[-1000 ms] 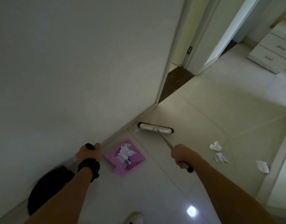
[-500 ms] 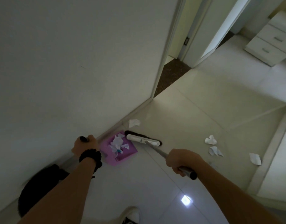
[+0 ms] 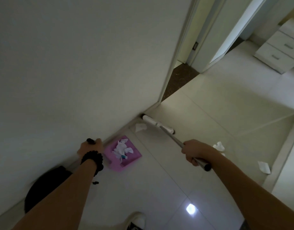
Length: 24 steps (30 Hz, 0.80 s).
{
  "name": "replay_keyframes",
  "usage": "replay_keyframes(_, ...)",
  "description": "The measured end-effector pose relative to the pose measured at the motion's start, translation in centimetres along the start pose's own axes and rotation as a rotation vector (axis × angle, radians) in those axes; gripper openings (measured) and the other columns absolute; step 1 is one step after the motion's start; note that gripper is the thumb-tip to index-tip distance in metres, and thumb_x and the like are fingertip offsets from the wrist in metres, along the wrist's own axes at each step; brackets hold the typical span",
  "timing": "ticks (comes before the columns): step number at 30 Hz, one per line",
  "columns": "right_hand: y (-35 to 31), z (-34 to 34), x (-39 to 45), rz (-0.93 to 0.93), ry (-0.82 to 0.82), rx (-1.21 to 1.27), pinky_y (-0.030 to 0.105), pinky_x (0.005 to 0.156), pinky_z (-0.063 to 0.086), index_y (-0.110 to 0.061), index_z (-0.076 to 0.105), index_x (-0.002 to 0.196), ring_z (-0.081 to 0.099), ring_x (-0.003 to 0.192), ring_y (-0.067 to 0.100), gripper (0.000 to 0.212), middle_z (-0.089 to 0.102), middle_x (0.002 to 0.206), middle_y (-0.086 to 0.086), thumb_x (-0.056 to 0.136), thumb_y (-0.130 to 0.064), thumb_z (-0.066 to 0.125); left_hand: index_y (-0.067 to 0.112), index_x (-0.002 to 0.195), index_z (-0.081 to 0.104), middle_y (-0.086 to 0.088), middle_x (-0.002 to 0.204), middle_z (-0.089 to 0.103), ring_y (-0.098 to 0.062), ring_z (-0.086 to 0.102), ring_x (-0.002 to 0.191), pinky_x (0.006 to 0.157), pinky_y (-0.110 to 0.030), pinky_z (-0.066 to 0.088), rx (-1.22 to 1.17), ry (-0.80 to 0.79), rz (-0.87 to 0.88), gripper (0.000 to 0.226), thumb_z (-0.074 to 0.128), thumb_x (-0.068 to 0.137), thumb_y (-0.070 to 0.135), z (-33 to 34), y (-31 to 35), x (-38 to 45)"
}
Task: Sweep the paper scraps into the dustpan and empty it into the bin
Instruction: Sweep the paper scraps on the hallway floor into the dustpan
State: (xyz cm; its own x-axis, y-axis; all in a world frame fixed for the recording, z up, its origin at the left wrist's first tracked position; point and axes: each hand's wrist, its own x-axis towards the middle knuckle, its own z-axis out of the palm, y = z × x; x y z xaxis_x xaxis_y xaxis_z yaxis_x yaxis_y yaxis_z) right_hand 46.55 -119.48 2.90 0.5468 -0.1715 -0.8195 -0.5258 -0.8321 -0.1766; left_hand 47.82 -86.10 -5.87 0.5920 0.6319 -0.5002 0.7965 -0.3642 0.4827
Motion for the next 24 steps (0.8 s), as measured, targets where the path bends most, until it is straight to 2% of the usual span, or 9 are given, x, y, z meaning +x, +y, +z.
replay_keyframes(2, -1.5, 0.8, 1.7, 0.009, 0.036, 0.0, 0.02, 0.031, 0.042, -0.013, 0.047, 0.074, 0.053, 0.049, 0.018, 0.017, 0.054, 0.064, 0.006, 0.091, -0.01, 0.046, -0.002, 0.072, 0.067, -0.018, 0.075, 0.072, -0.033, 0.068, 0.071, 0.076, -0.035, 0.056, 0.052, -0.057, 0.028, 0.037, 0.057, 0.086, 0.031, -0.4, 0.3, 0.4)
replay_keyframes(4, -2.9, 1.6, 3.3, 0.018, 0.055, 0.017, 0.018, 0.03, 0.042, -0.014, 0.044, 0.065, 0.056, 0.05, 0.018, 0.026, 0.055, 0.062, 0.006, 0.09, -0.009, 0.046, 0.004, 0.062, 0.061, -0.014, 0.069, 0.07, -0.027, 0.062, 0.062, 0.068, -0.029, 0.05, 0.116, -0.072, 0.08, 0.034, 0.059, 0.086, 0.028, -0.8, 0.3, 0.7)
replay_keyframes(6, -3.9, 2.4, 4.6, 0.026, 0.039, 0.0, 0.022, 0.039, 0.047, -0.008, 0.051, 0.062, 0.062, 0.051, 0.018, 0.027, 0.059, 0.05, 0.005, 0.088, -0.007, 0.045, 0.007, 0.06, 0.056, -0.009, 0.062, 0.062, -0.023, 0.052, 0.054, 0.058, -0.026, 0.043, 0.135, -0.065, 0.117, 0.032, 0.06, 0.085, 0.026, -0.9, 0.2, 1.1)
replay_keyframes(9, -4.2, 3.5, 5.0, 0.029, -0.026, -0.046, 0.029, 0.057, 0.05, -0.002, 0.059, 0.062, 0.06, 0.048, 0.025, 0.032, 0.063, 0.046, 0.007, 0.088, -0.013, 0.043, 0.006, 0.067, 0.063, -0.013, 0.068, 0.07, -0.027, 0.065, 0.061, 0.061, -0.029, 0.052, 0.096, -0.068, 0.128, 0.024, 0.061, 0.083, 0.024, -0.7, 0.3, 1.5)
replay_keyframes(13, -3.7, 4.0, 3.3, 0.07, -0.056, -0.14, 0.028, 0.055, 0.048, -0.008, 0.054, 0.056, 0.056, 0.048, 0.019, 0.032, 0.055, 0.035, -0.001, 0.087, -0.011, 0.045, 0.006, 0.065, 0.06, -0.018, 0.074, 0.074, -0.03, 0.066, 0.065, 0.064, -0.03, 0.051, 0.116, -0.071, 0.132, 0.029, 0.058, 0.085, 0.026, -0.5, 0.6, 1.5)
replay_keyframes(16, -3.4, 3.6, 2.5, -0.003, -0.119, -0.309, 0.033, 0.055, 0.052, -0.013, 0.05, 0.054, 0.053, 0.049, 0.018, 0.03, 0.056, 0.042, 0.0, 0.083, -0.006, 0.051, 0.003, 0.064, 0.056, -0.014, 0.065, 0.063, -0.027, 0.055, 0.06, 0.064, -0.028, 0.043, 0.128, -0.051, 0.133, 0.034, 0.056, 0.089, 0.026, -0.4, 0.8, 1.1)
replay_keyframes(18, -3.5, 3.2, 1.7, -0.02, -0.178, -0.445, 0.034, 0.06, 0.052, -0.01, 0.052, 0.047, 0.052, 0.05, 0.02, 0.029, 0.053, 0.035, -0.002, 0.073, 0.001, 0.056, 0.004, 0.058, 0.049, -0.009, 0.057, 0.051, -0.025, 0.048, 0.055, 0.064, -0.03, 0.041, 0.141, -0.028, 0.127, 0.039, 0.055, 0.089, 0.026, -0.3, 0.9, 0.9)
replay_keyframes(22, -1.7, 3.4, 0.1, -0.044, -0.248, -0.49, 0.023, 0.046, 0.045, -0.01, 0.057, 0.068, 0.053, 0.043, 0.015, 0.012, 0.056, 0.045, -0.001, 0.074, -0.001, 0.062, 0.006, 0.051, 0.041, -0.008, 0.053, 0.045, -0.029, 0.054, 0.064, 0.068, -0.034, 0.045, 0.132, -0.028, 0.142, 0.044, 0.053, 0.09, 0.024, -0.3, 0.5, 0.2)
replay_keyframes(24, 0.1, 3.5, -1.0, -0.034, -0.236, -0.373, 0.019, 0.039, 0.044, -0.011, 0.061, 0.09, 0.052, 0.032, 0.01, 0.012, 0.058, 0.057, 0.001, 0.078, -0.009, 0.06, 0.002, 0.055, 0.047, -0.015, 0.06, 0.059, -0.032, 0.058, 0.066, 0.072, -0.035, 0.049, 0.123, -0.052, 0.156, 0.042, 0.051, 0.09, 0.025, -0.3, 0.0, -0.2)
